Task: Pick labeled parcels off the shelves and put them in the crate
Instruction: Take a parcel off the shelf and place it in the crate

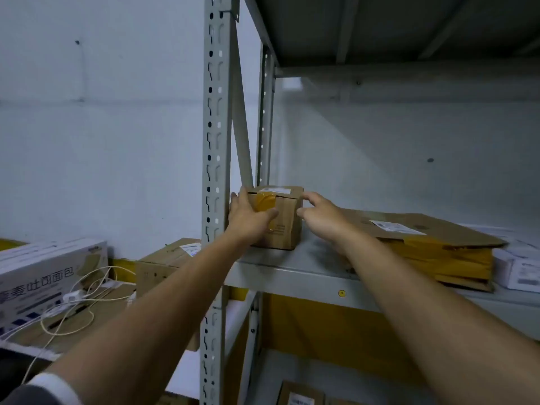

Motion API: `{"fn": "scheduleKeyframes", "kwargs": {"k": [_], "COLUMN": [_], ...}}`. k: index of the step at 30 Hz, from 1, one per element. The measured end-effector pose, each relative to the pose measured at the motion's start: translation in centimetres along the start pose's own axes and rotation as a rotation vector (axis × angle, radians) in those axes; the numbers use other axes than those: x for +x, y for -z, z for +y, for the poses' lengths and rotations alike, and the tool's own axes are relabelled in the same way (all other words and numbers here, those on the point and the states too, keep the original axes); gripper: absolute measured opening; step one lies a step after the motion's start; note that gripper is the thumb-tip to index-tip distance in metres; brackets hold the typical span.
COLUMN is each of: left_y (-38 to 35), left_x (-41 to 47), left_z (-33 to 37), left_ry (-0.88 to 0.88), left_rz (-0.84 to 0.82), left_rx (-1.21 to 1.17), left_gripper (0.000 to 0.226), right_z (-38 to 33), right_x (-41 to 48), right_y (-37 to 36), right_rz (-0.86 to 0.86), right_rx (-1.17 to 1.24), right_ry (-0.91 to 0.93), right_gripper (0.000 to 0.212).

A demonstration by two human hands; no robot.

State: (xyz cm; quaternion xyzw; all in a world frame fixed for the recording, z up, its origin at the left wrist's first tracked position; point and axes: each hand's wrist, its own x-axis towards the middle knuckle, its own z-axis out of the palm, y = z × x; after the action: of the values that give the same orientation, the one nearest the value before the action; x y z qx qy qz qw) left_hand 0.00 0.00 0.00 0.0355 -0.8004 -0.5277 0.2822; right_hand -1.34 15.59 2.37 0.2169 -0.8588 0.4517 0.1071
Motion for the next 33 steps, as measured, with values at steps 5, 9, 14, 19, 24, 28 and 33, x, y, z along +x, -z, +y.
{"fn": "scheduleKeyframes", "kwargs": {"k": [5, 9, 14, 19, 24, 28, 33], "left_y": [0.8, 0.9, 0.6, 0.9, 0.9, 0.8, 0.5], "left_x": [1.5, 2.4, 2.6, 2.2, 1.9, 1.9, 1.7], "left_z": [0.2, 0.2, -0.3, -0.3, 0.5, 0.9, 1.4], "left_ry": [0.102, 0.157, 0.144, 0.157, 0.191, 0.238, 0.267], "left_rz": [-0.036, -0.063, -0.056, -0.067, -0.094, -0.081, -0.103], "left_rx": [-0.161, -0.18, -0.21, -0.242, -0.256, -0.338, -0.364], "left_gripper": [0.092, 0.09, 0.078, 0.07, 0.072, 0.057, 0.06], "right_z": [0.1, 1.0, 1.5, 2.1, 1.9, 1.8, 3.0], "right_x": [1.2, 2.3, 3.5, 4.0, 2.7, 2.5, 3.5], "right_y": [-1.2, -2.0, -2.3, -2.3, -1.5, -1.7, -2.9], "right_rz": [0.017, 0.045, -0.017, 0.017, 0.107, 0.134, 0.223], "right_rx": [0.181, 0.303, 0.443, 0.492, 0.491, 0.637, 0.675], "right_ry": [-0.121, -0.218, -0.281, -0.279, -0.292, -0.33, -0.325], "right_gripper": [0.047, 0.049, 0.05, 0.046, 0.048, 0.029, 0.075]}}
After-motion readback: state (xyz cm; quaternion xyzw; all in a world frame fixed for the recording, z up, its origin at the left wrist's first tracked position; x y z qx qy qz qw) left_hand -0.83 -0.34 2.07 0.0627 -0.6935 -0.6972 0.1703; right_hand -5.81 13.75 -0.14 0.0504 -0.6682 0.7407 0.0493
